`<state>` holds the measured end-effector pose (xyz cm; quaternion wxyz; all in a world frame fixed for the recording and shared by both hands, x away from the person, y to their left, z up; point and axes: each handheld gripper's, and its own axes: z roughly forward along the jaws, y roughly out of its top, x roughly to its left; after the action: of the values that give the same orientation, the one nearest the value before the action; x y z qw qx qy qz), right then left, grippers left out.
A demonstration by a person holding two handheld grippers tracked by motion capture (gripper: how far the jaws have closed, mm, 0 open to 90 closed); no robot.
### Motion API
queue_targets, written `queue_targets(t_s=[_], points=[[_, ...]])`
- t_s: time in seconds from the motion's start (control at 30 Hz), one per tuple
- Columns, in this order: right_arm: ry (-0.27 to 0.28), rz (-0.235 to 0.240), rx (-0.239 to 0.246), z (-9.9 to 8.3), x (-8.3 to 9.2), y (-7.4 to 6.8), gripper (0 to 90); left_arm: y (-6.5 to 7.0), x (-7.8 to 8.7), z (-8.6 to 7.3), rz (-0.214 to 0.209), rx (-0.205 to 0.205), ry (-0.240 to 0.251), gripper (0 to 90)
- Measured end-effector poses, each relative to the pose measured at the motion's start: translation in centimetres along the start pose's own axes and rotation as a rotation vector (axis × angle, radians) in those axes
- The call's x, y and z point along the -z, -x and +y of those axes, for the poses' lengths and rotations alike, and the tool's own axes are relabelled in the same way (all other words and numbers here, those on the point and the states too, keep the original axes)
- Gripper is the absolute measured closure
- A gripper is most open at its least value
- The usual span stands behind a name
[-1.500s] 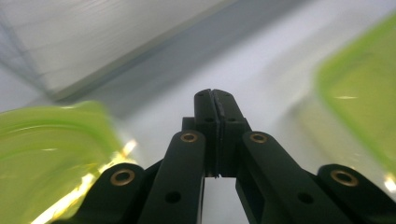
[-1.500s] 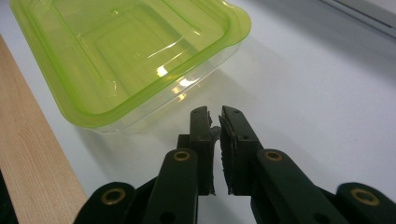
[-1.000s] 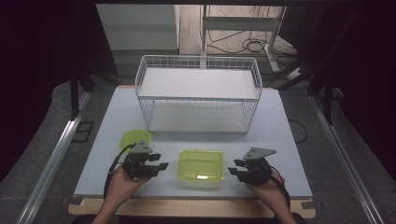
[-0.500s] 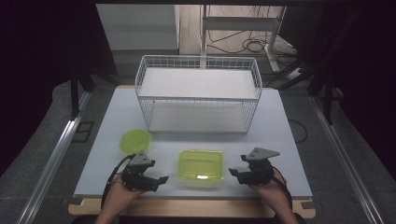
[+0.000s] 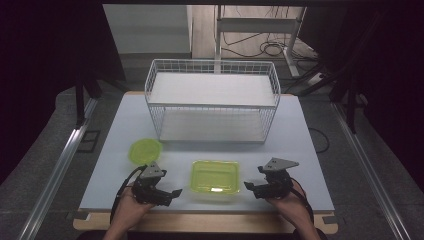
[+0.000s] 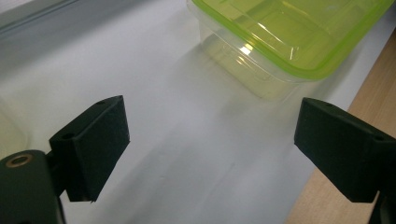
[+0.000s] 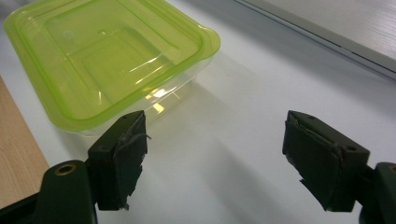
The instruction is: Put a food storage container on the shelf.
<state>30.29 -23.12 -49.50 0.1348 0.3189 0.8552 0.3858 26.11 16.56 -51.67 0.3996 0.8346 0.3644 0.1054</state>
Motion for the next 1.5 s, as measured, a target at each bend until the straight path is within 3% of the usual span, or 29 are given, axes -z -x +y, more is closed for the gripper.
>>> queue_targets(t_s=[0.2, 0.4, 0.6, 0.83, 1.0, 1.23, 1.4, 1.5], points=[[-0.006, -0.007, -0.019, 0.3, 0.3, -0.2, 23.2, 0.2, -0.1, 0.3, -0.011, 0.000, -0.007, 9.8], [0.004, 0.023, -0.027, 0.6, 0.7, -0.2, 22.1, 0.2, -0.1, 0.7, -0.023, 0.016, -0.011, 9.0], [0.029, 0.068, -0.036, 1.1, 0.8, -0.7, 18.8, 0.7, -0.6, 1.7, -0.004, -0.008, -0.024, 4.7], [0.040, 0.098, -0.042, 1.8, 0.3, -1.3, 19.2, 0.6, -1.3, 3.2, -0.046, 0.019, -0.001, 11.6], [0.016, 0.136, -0.025, 2.1, -0.9, -1.8, 19.5, 0.7, -2.6, 3.6, -0.065, 0.007, -0.014, 9.4], [-0.018, 0.170, -0.033, 2.1, -2.3, -2.0, 18.9, 0.5, -4.0, 3.7, -0.083, 0.022, -0.023, 9.2], [-0.036, 0.184, -0.051, 2.0, -3.0, -2.1, 19.1, -0.1, -4.6, 3.4, -0.148, 0.052, -0.023, 11.9], [-0.053, 0.209, -0.066, 2.0, -3.1, -1.9, 26.7, 0.0, -4.9, 3.4, -0.185, 0.061, -0.024, 13.2]])
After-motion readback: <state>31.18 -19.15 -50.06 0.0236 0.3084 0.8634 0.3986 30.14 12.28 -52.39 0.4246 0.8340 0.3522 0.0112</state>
